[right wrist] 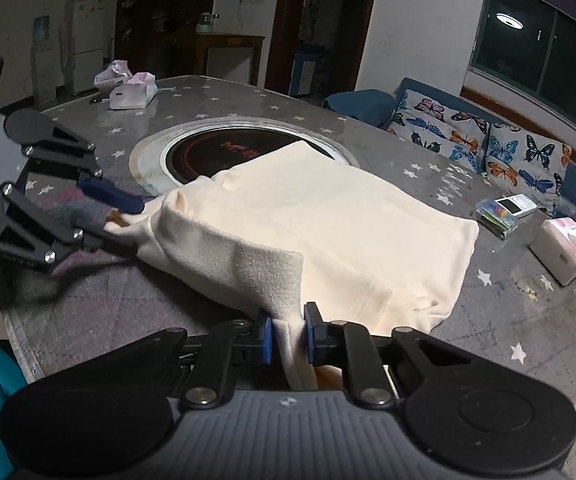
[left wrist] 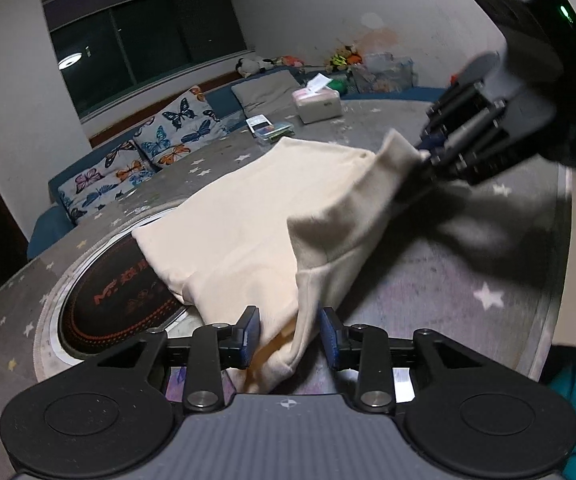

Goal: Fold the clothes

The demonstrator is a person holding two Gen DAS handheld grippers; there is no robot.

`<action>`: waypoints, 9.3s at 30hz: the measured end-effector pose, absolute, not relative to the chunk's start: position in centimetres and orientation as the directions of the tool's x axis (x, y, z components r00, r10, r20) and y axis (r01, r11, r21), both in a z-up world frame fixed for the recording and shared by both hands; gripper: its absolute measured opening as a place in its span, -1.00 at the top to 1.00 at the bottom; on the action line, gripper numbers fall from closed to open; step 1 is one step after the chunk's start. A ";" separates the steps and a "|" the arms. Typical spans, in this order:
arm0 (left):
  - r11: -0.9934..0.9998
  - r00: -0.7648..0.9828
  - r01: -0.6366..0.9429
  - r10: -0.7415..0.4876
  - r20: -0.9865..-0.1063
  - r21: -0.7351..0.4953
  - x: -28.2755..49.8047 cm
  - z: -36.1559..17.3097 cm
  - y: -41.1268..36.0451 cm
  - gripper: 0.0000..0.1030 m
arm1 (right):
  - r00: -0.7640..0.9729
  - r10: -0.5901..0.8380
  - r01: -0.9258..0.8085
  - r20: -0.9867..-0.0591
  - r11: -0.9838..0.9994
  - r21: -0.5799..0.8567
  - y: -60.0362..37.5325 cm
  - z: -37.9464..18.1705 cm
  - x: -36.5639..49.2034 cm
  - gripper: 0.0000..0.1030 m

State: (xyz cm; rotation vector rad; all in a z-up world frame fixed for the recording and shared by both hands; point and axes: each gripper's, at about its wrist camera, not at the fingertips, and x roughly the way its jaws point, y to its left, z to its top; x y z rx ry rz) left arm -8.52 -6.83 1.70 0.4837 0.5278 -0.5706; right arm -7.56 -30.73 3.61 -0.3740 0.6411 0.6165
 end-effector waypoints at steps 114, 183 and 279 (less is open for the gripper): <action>0.897 0.674 0.438 -0.288 -0.680 0.054 12.4 2.4 -13.2 0.63 | 0.656 0.317 -0.376 -0.685 0.924 0.068 -30.7 2.6 9.0 0.68; 0.954 0.700 0.296 -0.257 -0.667 -0.056 12.0 2.8 -9.2 0.62 | 0.708 0.326 -0.351 -0.627 0.932 0.087 -31.8 3.0 7.5 0.66; 0.948 0.721 0.043 -0.248 -0.648 -0.315 1.2 3.6 2.6 -0.11 | 0.578 0.464 -0.764 -0.672 0.598 -0.244 -13.1 2.0 -4.6 0.39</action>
